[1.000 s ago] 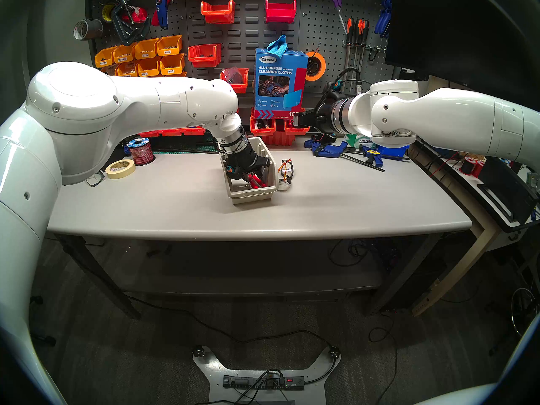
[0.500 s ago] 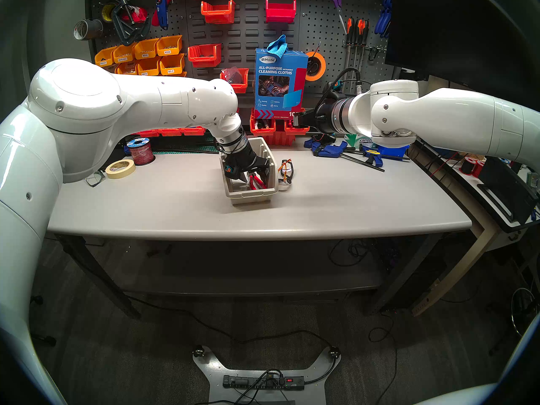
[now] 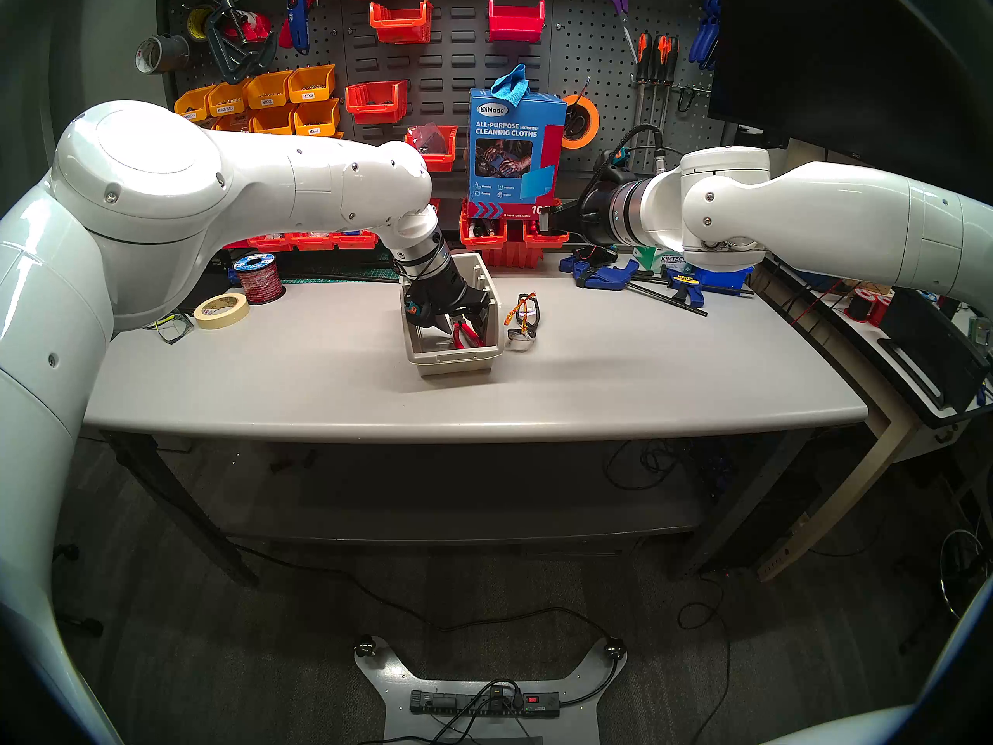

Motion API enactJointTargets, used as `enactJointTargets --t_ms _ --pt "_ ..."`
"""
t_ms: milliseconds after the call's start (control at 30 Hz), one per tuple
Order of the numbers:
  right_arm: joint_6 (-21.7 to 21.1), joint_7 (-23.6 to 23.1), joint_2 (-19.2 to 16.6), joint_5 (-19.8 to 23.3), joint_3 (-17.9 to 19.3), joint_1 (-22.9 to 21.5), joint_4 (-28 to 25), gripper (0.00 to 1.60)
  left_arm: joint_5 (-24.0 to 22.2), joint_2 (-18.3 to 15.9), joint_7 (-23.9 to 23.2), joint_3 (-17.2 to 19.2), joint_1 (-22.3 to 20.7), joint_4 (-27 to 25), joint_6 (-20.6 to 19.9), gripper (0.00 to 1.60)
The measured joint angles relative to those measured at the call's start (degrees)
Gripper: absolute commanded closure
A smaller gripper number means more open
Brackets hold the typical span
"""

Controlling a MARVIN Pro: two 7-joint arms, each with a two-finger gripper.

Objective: Take out tools from the storage box

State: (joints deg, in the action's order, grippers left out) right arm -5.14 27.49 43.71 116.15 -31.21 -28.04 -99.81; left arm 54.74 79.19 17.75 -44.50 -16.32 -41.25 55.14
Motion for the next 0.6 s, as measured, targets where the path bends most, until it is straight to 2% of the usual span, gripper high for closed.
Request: enactJointTargets --t_ms 300,600 --pt "0.0 0.0 0.0 0.0 0.0 0.0 0.0 0.0 2.0 0.8 4.3 0.2 -0.8 0.7 0.0 0.0" --pt "0.0 0.0 0.0 0.0 0.0 0.0 0.0 0.0 4.5 0.5 8.5 -1.2 -1.2 1.3 0.0 0.0"
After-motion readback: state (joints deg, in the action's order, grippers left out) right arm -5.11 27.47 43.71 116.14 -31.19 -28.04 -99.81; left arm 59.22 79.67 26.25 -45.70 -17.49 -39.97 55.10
